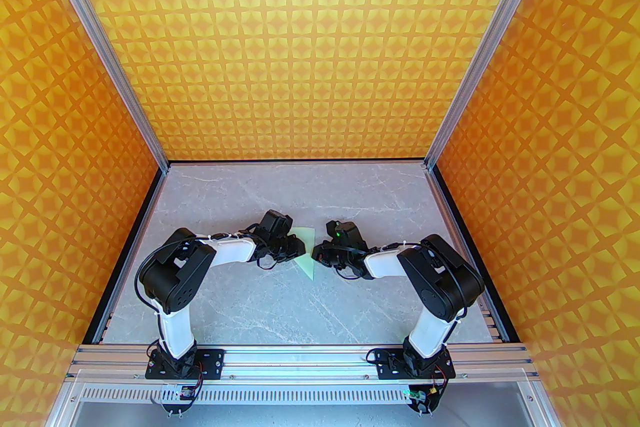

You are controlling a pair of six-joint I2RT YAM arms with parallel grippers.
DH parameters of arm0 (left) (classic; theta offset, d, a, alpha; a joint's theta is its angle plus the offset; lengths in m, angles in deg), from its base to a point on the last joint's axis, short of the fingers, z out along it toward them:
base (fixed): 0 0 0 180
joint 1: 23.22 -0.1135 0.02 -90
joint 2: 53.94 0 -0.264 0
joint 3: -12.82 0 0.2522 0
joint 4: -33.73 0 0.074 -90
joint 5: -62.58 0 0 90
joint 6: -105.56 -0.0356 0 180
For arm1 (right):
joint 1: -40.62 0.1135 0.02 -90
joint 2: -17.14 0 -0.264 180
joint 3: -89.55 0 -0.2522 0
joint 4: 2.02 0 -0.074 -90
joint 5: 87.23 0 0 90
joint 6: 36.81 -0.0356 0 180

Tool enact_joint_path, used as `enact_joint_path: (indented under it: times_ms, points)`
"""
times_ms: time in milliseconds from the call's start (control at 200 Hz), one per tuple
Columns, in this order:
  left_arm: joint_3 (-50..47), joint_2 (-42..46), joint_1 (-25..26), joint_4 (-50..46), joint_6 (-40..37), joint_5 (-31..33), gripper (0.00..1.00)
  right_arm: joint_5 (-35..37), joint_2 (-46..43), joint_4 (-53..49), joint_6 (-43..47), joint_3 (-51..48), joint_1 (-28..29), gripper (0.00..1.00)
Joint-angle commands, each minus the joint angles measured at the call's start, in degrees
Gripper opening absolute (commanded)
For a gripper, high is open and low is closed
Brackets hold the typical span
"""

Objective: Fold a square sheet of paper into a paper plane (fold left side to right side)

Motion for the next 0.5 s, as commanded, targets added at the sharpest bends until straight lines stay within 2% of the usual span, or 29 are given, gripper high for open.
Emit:
enact_joint_path:
  times_ms: [0,495]
  points:
    - [-0.1,2.2,0.0,-0.2,-0.8,0.6,0.21,1.4,0.5,-0.3,0.6,-0.8,-0.3,0.00]
    - [-1.0,-0.8,0.0,-0.2,-0.7,0.8,0.21,1.3,0.1,0.1,0.4,-1.5,-0.3,0.00]
